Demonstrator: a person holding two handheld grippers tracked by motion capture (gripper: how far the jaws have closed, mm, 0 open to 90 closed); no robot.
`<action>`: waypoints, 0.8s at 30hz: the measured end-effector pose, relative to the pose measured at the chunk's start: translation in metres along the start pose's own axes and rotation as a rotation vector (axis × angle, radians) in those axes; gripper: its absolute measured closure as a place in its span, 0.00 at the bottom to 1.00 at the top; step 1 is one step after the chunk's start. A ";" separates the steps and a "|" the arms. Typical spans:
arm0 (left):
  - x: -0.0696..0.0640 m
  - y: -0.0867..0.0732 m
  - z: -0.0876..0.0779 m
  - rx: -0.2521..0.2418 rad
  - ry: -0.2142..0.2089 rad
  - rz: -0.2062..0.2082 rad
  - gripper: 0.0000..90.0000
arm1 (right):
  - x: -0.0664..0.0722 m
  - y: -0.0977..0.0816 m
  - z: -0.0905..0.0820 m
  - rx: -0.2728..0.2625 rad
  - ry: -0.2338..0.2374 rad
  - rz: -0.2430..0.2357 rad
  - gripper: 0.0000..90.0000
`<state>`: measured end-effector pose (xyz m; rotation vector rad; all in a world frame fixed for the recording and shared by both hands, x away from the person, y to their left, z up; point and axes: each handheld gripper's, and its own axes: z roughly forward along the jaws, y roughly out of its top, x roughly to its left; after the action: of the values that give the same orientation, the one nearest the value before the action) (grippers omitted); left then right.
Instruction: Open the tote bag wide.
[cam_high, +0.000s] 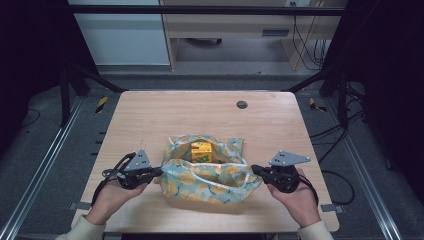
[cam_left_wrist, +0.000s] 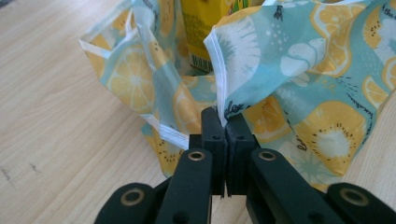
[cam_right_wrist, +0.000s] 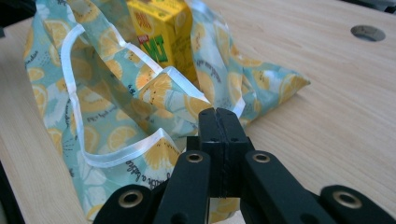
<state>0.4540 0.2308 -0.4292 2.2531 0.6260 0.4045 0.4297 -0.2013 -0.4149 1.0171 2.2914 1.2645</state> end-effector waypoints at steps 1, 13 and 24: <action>0.000 0.000 0.000 0.000 0.000 0.000 0.99 | 0.000 -0.001 0.001 0.006 -0.002 -0.003 1.00; 0.000 -0.012 0.019 0.081 -0.014 0.011 0.99 | 0.000 -0.020 0.021 0.094 0.012 0.006 1.00; 0.004 -0.019 0.033 0.128 -0.001 0.009 0.98 | -0.004 -0.037 0.042 0.179 -0.012 0.023 0.99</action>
<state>0.4665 0.2249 -0.4650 2.3786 0.6577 0.3772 0.4412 -0.1922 -0.4684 1.1088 2.4246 1.0738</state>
